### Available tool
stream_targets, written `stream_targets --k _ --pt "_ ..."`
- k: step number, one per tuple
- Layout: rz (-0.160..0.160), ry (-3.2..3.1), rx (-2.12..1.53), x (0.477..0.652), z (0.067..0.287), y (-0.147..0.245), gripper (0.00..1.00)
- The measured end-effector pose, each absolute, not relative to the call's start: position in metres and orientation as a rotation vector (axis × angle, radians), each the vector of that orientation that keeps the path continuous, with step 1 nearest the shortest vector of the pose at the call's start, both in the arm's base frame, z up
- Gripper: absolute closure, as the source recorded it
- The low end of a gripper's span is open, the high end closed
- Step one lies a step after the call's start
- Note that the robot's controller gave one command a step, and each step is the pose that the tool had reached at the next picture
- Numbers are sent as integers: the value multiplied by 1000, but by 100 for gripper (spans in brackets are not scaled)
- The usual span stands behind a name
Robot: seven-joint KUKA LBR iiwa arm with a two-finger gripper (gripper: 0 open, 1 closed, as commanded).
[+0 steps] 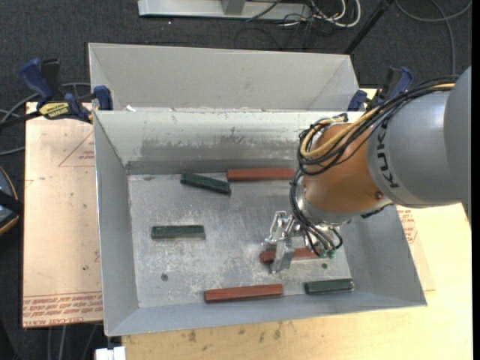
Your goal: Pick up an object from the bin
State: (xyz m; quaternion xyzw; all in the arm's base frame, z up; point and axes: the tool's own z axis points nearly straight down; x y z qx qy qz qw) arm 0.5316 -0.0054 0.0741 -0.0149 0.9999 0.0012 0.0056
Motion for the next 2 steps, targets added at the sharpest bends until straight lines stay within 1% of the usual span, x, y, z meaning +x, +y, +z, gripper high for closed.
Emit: stream_targets --k 1,2 --pt "4 3130 -46 532 74 -5 100" --pt "0 3126 -175 533 252 -8 100"
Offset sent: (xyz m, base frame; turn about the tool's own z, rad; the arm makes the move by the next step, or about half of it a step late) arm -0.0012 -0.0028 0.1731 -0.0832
